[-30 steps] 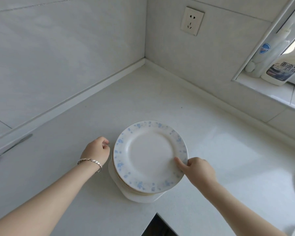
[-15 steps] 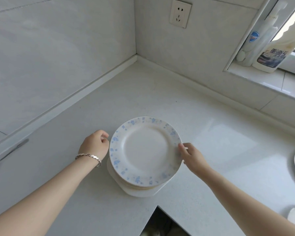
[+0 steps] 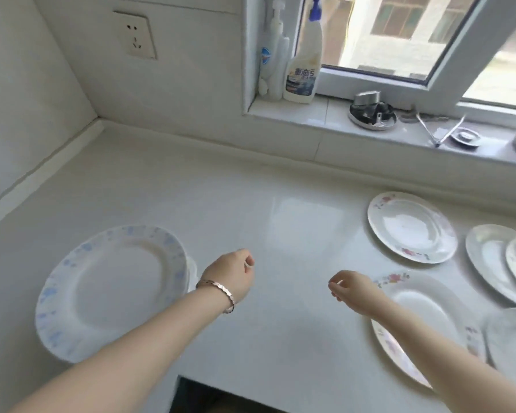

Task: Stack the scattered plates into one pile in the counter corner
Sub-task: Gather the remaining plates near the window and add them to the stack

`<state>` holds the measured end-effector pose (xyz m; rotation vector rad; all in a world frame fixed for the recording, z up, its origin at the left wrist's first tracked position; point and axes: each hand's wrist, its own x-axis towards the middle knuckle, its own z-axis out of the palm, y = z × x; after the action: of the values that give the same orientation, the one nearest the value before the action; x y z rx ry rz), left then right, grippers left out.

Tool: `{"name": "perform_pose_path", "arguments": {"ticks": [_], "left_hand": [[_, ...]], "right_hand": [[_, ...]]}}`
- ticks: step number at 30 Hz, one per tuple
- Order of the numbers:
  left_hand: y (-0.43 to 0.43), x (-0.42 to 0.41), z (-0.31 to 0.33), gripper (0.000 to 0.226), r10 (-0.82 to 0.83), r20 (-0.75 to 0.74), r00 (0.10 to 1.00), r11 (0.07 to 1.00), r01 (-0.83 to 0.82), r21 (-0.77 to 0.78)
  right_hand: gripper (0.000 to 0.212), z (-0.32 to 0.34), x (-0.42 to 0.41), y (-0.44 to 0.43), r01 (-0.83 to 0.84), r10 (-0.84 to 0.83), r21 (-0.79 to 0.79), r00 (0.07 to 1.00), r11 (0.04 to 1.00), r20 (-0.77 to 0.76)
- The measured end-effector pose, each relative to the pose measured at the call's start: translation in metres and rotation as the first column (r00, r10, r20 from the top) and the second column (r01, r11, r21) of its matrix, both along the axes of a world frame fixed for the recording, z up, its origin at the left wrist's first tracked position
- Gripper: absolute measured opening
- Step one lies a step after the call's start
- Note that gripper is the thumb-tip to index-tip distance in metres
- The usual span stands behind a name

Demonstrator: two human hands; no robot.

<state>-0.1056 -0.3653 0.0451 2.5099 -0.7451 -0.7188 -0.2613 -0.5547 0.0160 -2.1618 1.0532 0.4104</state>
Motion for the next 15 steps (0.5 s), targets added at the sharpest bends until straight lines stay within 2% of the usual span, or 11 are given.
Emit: {"name": "perform_pose_path", "arguments": {"ticks": [4,7,12,15], "left_hand": [[-0.077,-0.055,-0.025,0.019,-0.068,-0.138,0.988,0.996,0.076,0.053],[-0.131,-0.098,-0.043,0.012,-0.058,-0.271,0.961,0.993,0.085,0.088],[-0.193,-0.162,-0.067,0.017,0.082,-0.395,0.915,0.985,-0.014,0.173],[-0.208,-0.188,-0.079,0.042,0.242,-0.476,0.845,0.965,-0.16,0.208]], "right_hand": [[0.008,0.005,-0.07,-0.06,0.107,-0.107,-0.023,0.994,0.994,0.002],[0.019,0.005,-0.118,-0.1,0.166,-0.167,-0.062,0.986,0.984,-0.015],[0.026,-0.001,-0.177,-0.154,0.183,-0.187,-0.106,0.982,0.977,-0.033],[0.025,-0.006,-0.201,-0.177,0.167,-0.173,-0.083,0.982,0.983,-0.078]]}}
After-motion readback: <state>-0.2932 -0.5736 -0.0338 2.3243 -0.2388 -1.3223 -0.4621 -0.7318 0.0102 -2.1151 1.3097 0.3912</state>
